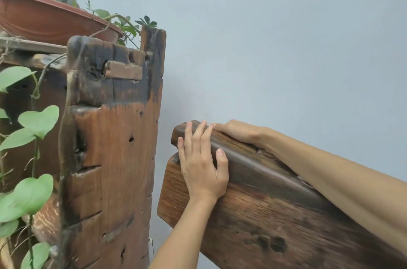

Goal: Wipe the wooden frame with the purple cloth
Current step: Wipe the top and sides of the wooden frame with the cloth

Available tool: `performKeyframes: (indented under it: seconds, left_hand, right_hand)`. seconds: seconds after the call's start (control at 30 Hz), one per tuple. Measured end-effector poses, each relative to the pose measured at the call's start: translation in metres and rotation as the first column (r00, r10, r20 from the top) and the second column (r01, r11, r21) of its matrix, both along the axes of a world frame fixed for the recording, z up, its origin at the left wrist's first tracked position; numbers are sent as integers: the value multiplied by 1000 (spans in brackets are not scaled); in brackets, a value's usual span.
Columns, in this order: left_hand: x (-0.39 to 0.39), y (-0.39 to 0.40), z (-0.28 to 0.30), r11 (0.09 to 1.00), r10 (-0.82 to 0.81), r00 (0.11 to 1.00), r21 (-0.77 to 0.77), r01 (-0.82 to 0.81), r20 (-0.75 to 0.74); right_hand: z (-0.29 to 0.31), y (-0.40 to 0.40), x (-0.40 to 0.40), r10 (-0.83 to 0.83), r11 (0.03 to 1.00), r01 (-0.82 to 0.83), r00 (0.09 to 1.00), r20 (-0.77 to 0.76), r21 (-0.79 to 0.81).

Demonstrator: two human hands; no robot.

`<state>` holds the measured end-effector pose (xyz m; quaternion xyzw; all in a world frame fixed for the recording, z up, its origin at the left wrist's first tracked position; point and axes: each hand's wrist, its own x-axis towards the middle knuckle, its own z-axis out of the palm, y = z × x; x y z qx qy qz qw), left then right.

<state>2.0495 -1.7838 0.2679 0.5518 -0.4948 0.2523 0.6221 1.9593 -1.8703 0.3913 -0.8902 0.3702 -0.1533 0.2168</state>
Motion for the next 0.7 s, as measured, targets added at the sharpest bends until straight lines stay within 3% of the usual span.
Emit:
performKeyframes:
  seconds: [0.13, 0.17, 0.27, 0.33, 0.4, 0.57, 0.7]
  left_hand:
    - [5, 0, -2, 1000, 17, 999, 13, -18, 30]
    - [7, 0, -2, 1000, 23, 999, 18, -24, 39]
    - [11, 3, 0, 997, 40, 997, 57, -44, 59]
    - [11, 6, 1, 992, 66, 994, 96, -75, 92]
    - [12, 8, 0, 983, 104, 986, 135, -122, 128]
    - [8, 17, 6, 944, 198, 959, 223, -242, 202]
    - [-4, 21, 11, 863, 247, 941, 390, -322, 232]
  right_hand:
    - [-1, 26, -47, 147, 950, -98, 978, 146, -298]
    - [0, 39, -59, 222, 937, -170, 964, 143, -304]
    - [-6, 74, -97, 317, 851, -294, 948, -21, -434]
    - [-13, 89, -138, 259, 836, -304, 953, -160, -457]
    - [-20, 99, -189, 184, 873, -255, 962, -204, -415]
    - [-56, 113, -341, -157, 937, 65, 956, -247, -343]
    - [-69, 125, -452, -372, 907, 313, 908, -192, -280]
